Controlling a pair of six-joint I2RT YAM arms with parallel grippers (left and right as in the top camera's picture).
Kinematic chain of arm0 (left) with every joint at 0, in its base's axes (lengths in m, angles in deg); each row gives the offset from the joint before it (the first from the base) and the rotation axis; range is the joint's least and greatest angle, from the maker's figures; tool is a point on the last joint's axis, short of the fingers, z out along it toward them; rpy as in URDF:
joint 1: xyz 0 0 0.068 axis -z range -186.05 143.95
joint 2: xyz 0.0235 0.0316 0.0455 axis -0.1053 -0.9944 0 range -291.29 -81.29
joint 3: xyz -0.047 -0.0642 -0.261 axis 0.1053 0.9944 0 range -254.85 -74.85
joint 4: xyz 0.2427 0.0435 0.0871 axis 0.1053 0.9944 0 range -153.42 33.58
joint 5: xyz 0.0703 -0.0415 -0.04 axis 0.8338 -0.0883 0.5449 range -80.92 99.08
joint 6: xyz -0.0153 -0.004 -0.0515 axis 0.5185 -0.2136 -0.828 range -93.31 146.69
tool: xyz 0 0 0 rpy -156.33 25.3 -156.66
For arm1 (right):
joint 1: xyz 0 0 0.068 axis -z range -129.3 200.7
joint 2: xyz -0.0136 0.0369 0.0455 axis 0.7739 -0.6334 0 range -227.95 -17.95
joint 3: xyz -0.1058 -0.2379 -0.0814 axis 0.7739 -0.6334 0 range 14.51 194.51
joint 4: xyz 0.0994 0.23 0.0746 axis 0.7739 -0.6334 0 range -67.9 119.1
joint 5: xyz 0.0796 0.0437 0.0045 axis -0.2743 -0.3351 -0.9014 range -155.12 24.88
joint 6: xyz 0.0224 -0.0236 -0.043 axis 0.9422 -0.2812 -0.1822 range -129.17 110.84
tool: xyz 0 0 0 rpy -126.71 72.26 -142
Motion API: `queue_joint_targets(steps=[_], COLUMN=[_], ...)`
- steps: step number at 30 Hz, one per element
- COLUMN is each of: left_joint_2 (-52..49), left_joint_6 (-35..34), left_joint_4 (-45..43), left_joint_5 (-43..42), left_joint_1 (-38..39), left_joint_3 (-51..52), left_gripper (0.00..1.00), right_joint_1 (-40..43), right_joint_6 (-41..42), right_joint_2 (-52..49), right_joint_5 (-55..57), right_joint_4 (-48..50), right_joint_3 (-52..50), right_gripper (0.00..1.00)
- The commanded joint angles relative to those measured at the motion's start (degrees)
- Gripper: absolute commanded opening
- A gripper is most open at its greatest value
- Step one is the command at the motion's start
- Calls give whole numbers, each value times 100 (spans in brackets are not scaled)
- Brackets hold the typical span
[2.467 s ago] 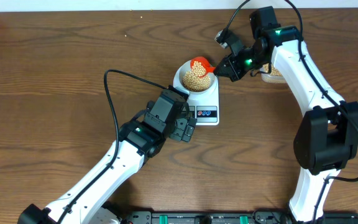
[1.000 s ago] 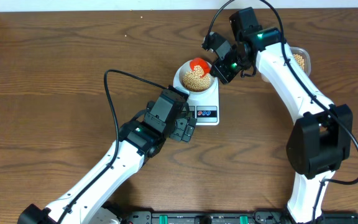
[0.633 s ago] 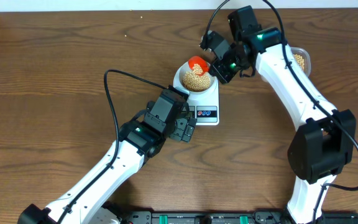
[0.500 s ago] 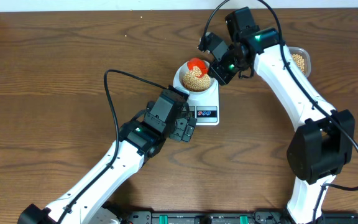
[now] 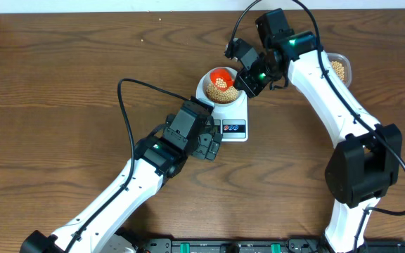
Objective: Scoop item into bowl and weigh 50g on scale
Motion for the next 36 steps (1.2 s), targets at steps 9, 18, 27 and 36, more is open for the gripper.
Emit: queue_joint_targets(steps=[9,18,27,36], left_joint_2=[-17,-15,-17,-15], left_joint_6=[-7,-4,-4,-7], left_joint_4=[-2,-2,-2,-2], left_joint_5=[52,52,52,52], left_joint_1=[-28,-28,-28,-28], left_joint_3=[59,59,59,59], left_gripper=[98,98,98,98], right_joint_1=[293,525,546,516], right_joint_6=[144,144,116,24], right_joint_2=[177,177,177,177], right_joint_5=[-935,-1392,-1357,-1047], right_joint_4=[-33,-33,-33,-33], right_joint_3=[149,149,149,149], right_gripper=[1,1,1,1])
